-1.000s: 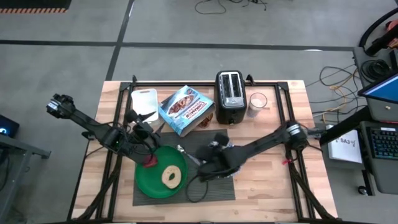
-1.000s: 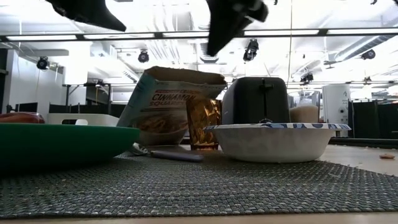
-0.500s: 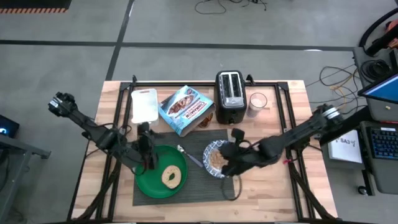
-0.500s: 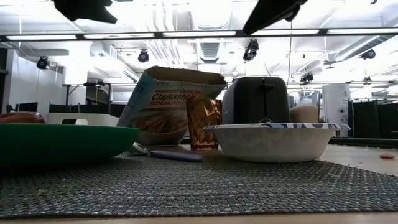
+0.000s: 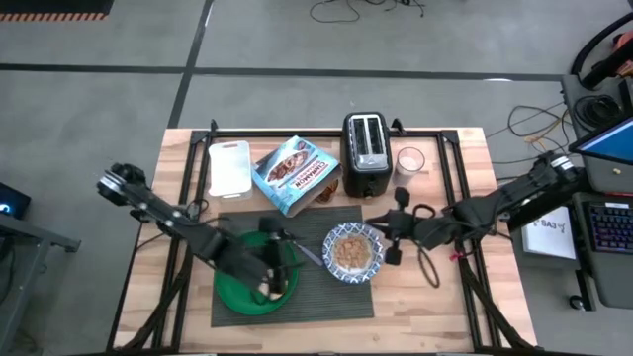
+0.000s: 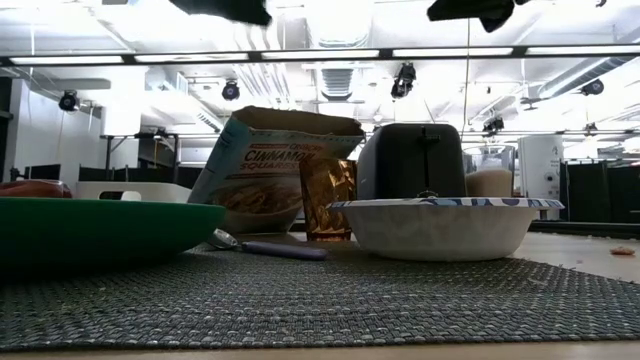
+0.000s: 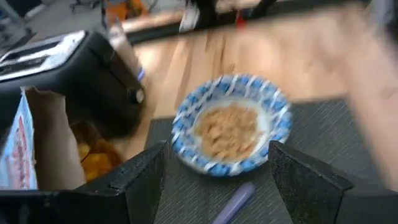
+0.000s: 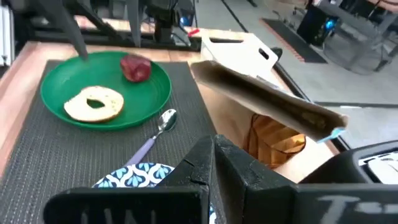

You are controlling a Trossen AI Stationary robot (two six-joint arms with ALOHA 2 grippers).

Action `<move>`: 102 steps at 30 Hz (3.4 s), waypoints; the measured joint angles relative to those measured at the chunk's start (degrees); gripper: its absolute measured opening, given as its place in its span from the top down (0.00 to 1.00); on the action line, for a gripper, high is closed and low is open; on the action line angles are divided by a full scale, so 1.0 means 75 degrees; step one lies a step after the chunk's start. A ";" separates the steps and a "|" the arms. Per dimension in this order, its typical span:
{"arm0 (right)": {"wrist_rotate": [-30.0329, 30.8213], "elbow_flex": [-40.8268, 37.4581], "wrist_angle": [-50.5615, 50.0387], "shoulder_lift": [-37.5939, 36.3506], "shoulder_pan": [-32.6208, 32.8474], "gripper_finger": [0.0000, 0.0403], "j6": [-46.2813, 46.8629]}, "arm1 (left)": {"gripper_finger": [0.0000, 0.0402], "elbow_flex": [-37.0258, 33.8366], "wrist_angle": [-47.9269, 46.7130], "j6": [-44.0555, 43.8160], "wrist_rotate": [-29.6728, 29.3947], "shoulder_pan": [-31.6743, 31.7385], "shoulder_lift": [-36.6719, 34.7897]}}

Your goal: Arrange a breakfast setting

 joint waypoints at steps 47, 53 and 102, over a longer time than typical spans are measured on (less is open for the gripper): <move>-0.0003 -0.0573 0.0017 -0.0577 0.0003 0.98 -0.0495 | 0.60 0.1244 -0.1783 0.1648 0.4070 0.2229 0.3635; 0.0000 -0.0574 0.0013 -0.0577 0.0003 0.98 -0.0498 | 0.65 0.1242 -0.1803 0.1825 0.4092 0.2274 0.3635; 0.0003 -0.0576 0.0013 -0.0577 0.0000 0.98 -0.0564 | 0.64 0.1245 -0.2080 0.2014 0.4065 0.2353 0.3629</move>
